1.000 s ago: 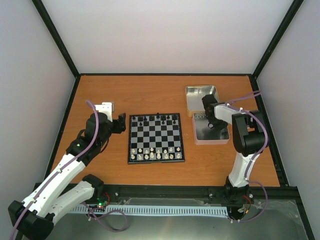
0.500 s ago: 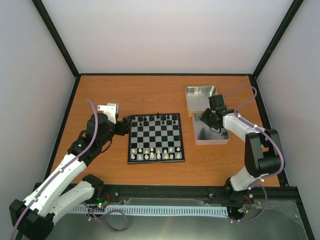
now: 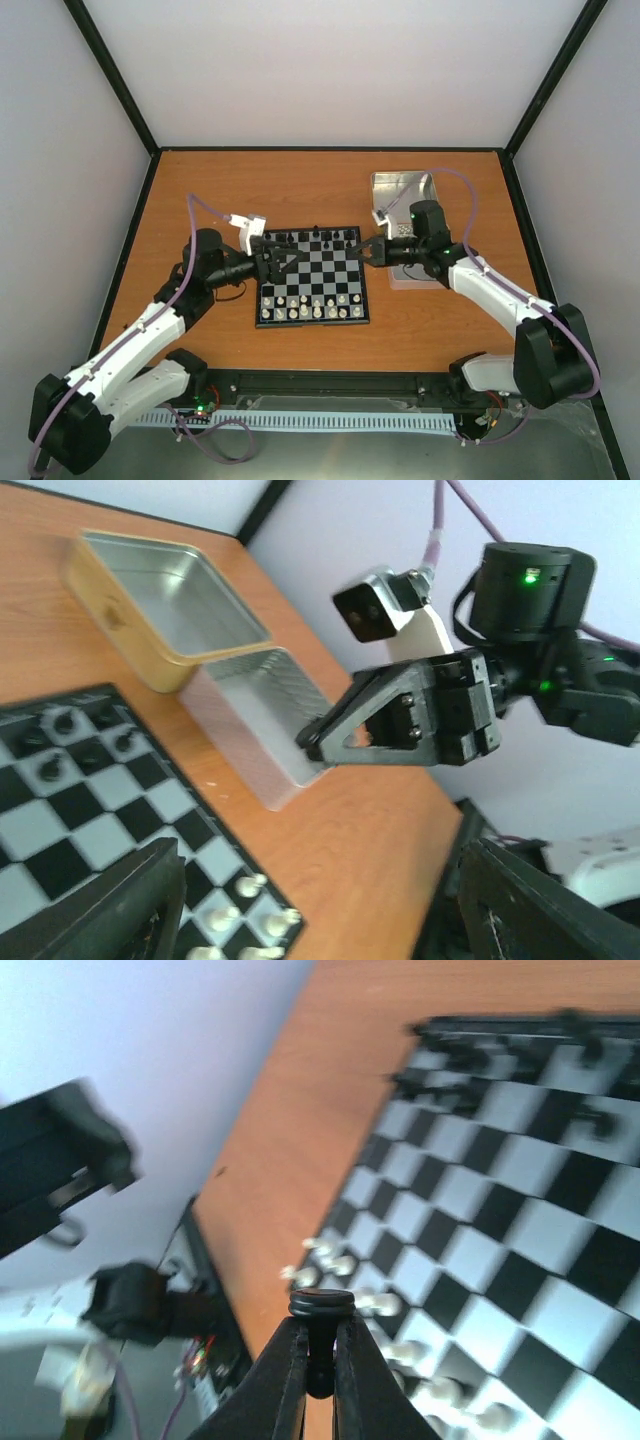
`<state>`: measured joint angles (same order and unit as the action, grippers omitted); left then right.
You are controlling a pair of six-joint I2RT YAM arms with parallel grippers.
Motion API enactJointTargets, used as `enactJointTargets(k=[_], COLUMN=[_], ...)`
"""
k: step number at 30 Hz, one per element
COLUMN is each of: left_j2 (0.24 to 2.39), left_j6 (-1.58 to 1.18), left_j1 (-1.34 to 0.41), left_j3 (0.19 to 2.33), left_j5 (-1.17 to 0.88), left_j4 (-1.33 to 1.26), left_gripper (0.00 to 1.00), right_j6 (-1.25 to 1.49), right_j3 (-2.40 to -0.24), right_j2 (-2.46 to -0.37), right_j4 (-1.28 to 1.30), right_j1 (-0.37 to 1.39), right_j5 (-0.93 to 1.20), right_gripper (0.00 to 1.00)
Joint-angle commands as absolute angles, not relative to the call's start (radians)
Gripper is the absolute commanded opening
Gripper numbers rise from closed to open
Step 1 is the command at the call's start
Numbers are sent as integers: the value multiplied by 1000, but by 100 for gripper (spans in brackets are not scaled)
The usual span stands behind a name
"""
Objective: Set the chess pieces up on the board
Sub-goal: Place the chess piece on the chessboard.
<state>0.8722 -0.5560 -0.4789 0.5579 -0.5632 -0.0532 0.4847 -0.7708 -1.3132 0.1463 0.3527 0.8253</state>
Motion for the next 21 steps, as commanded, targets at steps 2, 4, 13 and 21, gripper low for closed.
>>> enactJointTargets(k=[2, 4, 13, 21], left_j2=[918, 933, 1002, 1064], left_j6=[-751, -807, -943, -1057], left_j1=[-477, -477, -477, -477], left_j3=[569, 556, 514, 510], left_j5=[-812, -854, -929, -951], left_j4=[-202, -232, -377, -442], left_gripper=[75, 75, 68, 65], right_j6=[402, 396, 296, 176], right_j3=[-771, -788, -901, -985], right_j2=[-1295, -1312, -1399, -1446], right_j4=[-13, -50, -14, 119], right_j1=[458, 485, 568, 604], right_j5=[1020, 1042, 1104, 1099], right_gripper=[3, 3, 3, 3])
